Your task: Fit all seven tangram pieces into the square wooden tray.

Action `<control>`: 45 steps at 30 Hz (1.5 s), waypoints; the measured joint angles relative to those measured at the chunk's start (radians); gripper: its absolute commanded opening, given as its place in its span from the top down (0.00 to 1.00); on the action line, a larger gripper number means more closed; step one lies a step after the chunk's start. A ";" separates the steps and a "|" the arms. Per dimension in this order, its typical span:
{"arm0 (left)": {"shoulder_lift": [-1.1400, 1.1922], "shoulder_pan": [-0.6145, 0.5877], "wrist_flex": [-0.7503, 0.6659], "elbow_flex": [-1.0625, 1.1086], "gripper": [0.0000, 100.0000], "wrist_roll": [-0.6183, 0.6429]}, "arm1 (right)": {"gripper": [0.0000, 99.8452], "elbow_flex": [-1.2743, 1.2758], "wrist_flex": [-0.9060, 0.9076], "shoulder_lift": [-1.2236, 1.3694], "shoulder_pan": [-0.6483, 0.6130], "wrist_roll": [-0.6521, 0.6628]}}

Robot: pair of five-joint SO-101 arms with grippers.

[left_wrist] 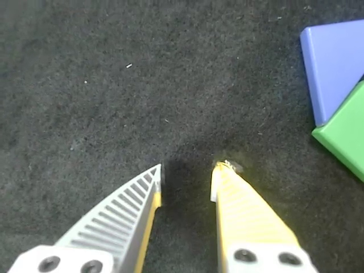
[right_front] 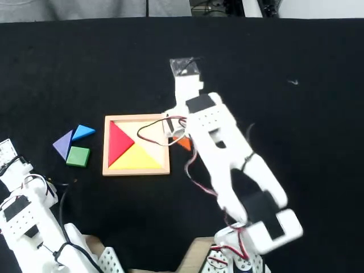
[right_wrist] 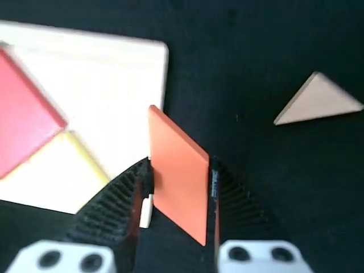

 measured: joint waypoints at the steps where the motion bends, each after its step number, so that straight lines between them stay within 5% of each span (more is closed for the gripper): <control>1: 0.000 0.000 0.000 0.000 0.84 0.000 | 0.94 0.006 0.000 -0.026 -0.005 0.000; 11: 0.000 0.000 0.000 0.000 0.84 0.000 | 0.94 0.025 -0.028 -0.064 -0.163 -0.086; 36: 0.000 0.000 0.000 0.000 0.84 0.000 | 0.94 0.031 -0.150 0.173 -0.175 -0.222; 45: 0.000 0.028 0.000 0.000 0.84 0.000 | 0.77 0.031 -0.150 0.173 -0.178 -0.222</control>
